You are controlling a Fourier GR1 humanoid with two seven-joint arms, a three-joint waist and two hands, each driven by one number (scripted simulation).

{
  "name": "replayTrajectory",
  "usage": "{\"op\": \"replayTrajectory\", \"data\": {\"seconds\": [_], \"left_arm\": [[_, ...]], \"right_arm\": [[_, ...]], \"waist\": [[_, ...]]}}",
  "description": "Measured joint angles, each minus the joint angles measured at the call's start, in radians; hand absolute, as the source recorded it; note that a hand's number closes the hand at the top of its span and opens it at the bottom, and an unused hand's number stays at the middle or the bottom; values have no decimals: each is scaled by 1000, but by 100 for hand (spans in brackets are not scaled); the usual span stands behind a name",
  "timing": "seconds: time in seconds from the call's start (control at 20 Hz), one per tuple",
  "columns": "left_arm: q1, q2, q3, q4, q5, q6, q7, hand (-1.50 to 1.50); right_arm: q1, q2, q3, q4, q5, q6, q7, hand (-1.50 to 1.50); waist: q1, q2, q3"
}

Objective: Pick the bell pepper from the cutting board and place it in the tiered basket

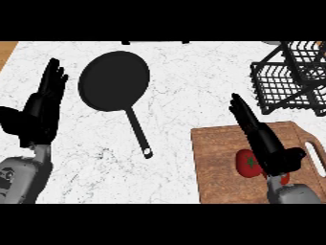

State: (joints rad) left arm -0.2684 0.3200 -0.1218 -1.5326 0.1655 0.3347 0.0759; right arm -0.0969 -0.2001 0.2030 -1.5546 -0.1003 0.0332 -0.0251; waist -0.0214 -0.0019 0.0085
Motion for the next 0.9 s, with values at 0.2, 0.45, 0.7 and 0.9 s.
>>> {"op": "replayTrajectory", "data": {"seconds": [0.2, 0.45, 0.7, 0.9], "left_arm": [[11, -5, -16, 5, -30, -2, -21, 0], [41, -36, -61, 9, -60, 8, -37, 0], [63, -68, -102, 19, -83, 16, -56, 0], [91, -80, -120, 10, -98, 23, -64, 0]], "right_arm": [[-17, -79, -153, -19, -201, 155, -52, 150], [-44, -143, -359, 60, -432, 250, -74, -150], [-24, -191, -394, 176, -742, 540, 36, -150], [10, -341, -474, 275, -921, 824, 67, -150]], "waist": [[6, 1, -4], [-5, 4, 2], [9, 7, -1], [13, 5, -3]]}}
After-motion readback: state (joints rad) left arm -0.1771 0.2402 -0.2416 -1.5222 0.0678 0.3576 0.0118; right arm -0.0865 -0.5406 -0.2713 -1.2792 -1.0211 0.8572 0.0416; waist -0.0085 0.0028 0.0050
